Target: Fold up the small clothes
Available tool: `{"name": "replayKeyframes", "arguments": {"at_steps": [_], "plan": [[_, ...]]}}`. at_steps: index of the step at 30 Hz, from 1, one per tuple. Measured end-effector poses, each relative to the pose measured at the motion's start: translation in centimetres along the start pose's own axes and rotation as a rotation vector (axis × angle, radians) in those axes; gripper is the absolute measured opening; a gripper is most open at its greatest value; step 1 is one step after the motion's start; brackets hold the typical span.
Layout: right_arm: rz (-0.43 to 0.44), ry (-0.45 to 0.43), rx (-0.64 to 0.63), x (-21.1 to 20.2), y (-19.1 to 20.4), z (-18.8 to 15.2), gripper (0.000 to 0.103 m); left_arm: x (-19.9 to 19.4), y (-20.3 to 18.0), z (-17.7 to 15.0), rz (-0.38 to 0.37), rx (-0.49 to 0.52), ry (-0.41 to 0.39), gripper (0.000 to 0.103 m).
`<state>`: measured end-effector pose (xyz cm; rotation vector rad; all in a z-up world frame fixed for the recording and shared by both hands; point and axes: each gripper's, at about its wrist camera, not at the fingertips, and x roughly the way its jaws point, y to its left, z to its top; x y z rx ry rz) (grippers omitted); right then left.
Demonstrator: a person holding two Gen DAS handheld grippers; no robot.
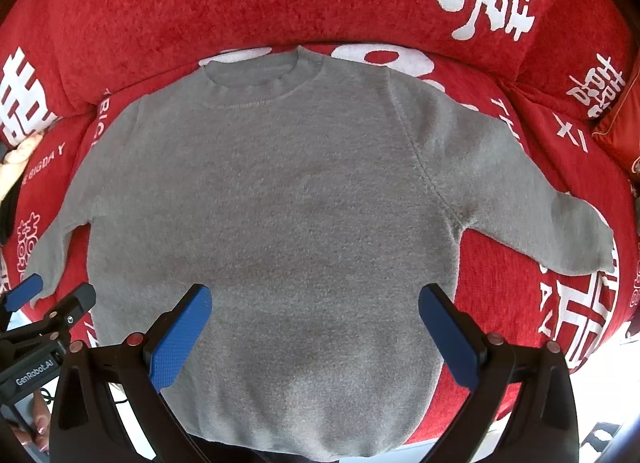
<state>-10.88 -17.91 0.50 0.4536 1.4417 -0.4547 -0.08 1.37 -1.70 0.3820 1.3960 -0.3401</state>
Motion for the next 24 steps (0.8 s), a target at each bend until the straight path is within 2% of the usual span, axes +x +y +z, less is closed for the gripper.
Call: {"name": "replayKeyframes", "arguments": {"at_steps": [24], "plan": [[-0.016,0.003,-0.034,0.1,1.2,0.0,0.103,-0.1,1.1,-0.8,-0.013,-0.015,-0.001,0.103]]}}
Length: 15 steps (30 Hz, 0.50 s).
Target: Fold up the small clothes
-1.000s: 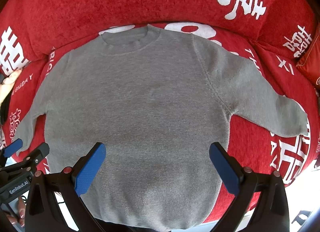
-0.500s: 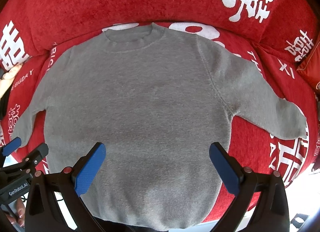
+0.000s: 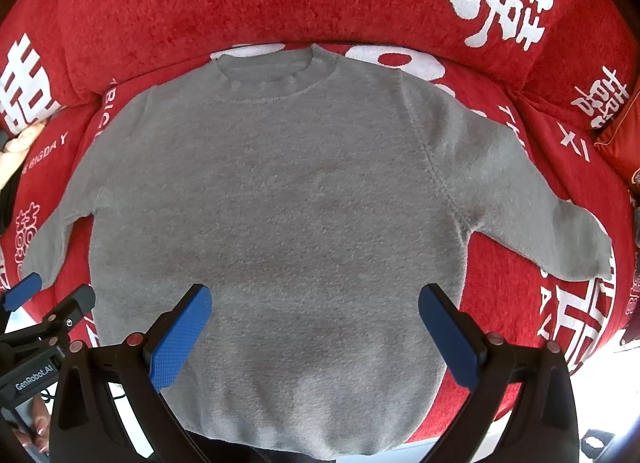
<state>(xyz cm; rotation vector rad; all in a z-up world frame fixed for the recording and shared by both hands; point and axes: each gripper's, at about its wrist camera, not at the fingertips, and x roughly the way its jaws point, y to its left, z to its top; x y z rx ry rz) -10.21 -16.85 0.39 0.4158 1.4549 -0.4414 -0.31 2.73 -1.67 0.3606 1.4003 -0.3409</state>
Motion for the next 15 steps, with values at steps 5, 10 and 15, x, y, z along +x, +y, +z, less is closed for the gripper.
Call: {"name": "replayKeyframes", "arguments": {"at_steps": [5,10,15], "plan": [[-0.005,0.002,-0.002,0.0,0.2,0.0,0.103,0.1,0.4,-0.1,-0.006,-0.008,0.003,0.103],[0.003,0.001,0.019,-0.1,0.0,0.0,0.103,0.2,0.7,-0.1,-0.027,-0.018,0.006,0.103],[0.008,0.001,0.026,0.1,0.2,-0.2,0.103,0.4,1.6,-0.1,-0.081,-0.057,0.001,0.103]]}}
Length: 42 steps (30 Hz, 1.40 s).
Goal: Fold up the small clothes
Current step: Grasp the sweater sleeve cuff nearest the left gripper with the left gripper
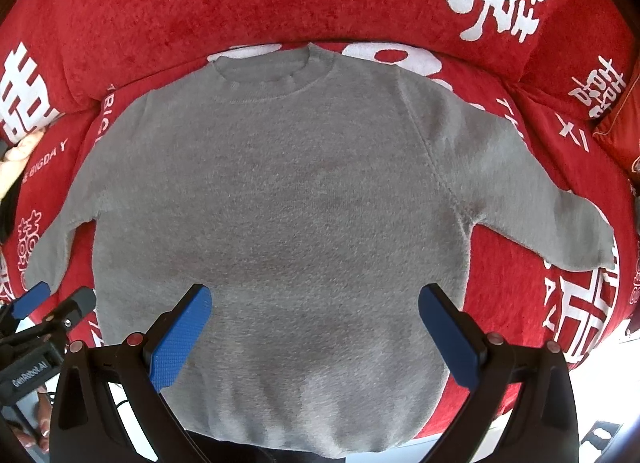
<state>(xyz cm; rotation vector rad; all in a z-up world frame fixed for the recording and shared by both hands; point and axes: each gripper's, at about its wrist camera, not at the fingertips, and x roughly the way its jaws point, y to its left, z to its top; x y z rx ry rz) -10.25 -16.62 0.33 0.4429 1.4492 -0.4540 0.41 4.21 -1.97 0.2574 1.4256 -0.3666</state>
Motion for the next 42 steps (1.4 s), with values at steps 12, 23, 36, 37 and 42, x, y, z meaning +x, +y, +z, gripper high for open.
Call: {"name": "replayKeyframes", "arguments": {"at_steps": [12,23,36,37,42], "plan": [[0.211,0.002,-0.102,1.0,6.9,-0.4,0.103,0.7,12.5,-1.2,-0.175,-0.333,-0.063,0.103],[0.299,0.094,-0.242,3.8,14.7,-2.7,0.103,7.5,30.0,-6.2,-0.375,-0.795,-0.148,0.103],[0.309,0.141,-0.282,4.5,17.7,-4.1,0.103,9.3,32.3,-5.5,-0.356,-0.942,-0.205,0.016],[0.311,0.141,-0.28,4.4,17.6,-4.0,0.103,9.4,32.2,-5.2,-0.337,-0.924,-0.198,0.01],[0.321,0.136,-0.238,3.9,16.7,-3.8,0.103,6.6,30.5,-3.7,-0.245,-0.789,-0.276,0.01]]}}
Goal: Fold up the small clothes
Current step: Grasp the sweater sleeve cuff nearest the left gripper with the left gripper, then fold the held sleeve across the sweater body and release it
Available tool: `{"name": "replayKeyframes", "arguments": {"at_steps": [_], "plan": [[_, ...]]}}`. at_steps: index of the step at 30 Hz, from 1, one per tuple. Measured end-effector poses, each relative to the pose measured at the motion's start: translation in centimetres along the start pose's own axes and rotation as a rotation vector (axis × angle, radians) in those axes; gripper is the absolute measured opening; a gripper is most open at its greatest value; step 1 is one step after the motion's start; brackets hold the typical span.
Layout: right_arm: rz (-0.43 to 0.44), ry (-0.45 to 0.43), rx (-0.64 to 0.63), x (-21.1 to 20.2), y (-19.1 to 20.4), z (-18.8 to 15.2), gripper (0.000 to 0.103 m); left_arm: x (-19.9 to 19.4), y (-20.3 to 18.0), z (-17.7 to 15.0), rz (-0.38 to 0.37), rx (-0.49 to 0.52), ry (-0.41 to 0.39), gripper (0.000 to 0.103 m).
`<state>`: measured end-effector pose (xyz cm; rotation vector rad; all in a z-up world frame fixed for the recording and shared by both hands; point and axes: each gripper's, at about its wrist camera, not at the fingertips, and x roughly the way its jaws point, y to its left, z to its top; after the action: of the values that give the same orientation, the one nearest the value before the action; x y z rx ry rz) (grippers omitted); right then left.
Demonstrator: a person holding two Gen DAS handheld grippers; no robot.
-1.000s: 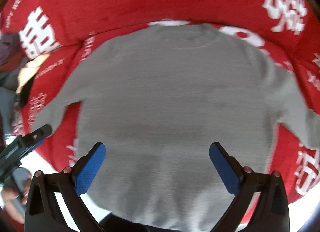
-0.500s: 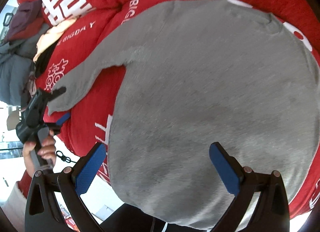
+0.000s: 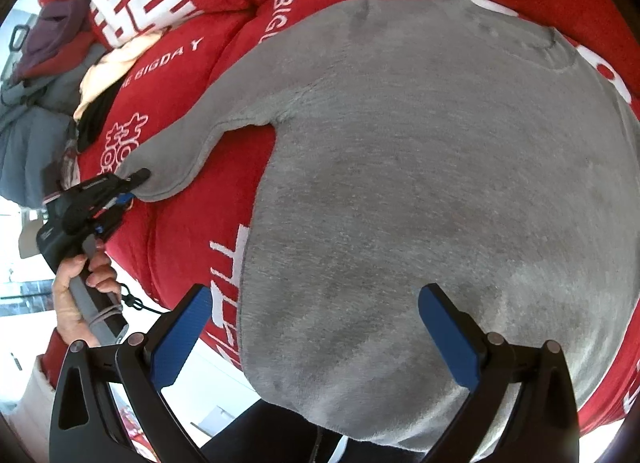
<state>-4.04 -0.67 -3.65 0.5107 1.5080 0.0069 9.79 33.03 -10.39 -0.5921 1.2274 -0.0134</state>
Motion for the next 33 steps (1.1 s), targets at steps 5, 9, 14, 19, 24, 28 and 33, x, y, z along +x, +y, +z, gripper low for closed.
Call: {"name": "replayKeyframes", "arguments": {"at_steps": [5,9,14,19,24,28,33], "plan": [[0.0,-0.045,0.056,-1.6,-2.3,-0.5,0.103,-3.3,-6.6,0.2,-0.079,0.194,-0.077,0.01],[0.017,-0.078,0.135,-3.1,-5.6,-0.4,0.103,-4.3,-14.2,-0.8,-0.187,0.357,-0.086,0.01],[0.011,-0.13,0.207,-5.5,-10.6,0.1,0.103,-4.0,-25.3,-5.4,-0.328,0.553,-0.063,0.01],[-0.008,-0.17,0.303,-7.4,-16.6,-0.5,0.103,-0.8,-34.0,-12.9,-0.379,0.707,0.035,0.01],[-0.03,-0.166,0.419,-7.8,-22.6,-2.3,0.103,5.0,-38.0,-20.9,-0.29,0.872,0.126,0.01],[-0.05,-0.157,0.461,-7.4,-25.1,-3.4,0.103,8.6,-38.1,-24.4,-0.152,0.947,0.178,0.036],[-0.077,-0.165,0.451,-7.7,-25.3,-3.4,0.103,7.0,-36.5,-24.0,-0.063,0.971,0.095,0.086]]}}
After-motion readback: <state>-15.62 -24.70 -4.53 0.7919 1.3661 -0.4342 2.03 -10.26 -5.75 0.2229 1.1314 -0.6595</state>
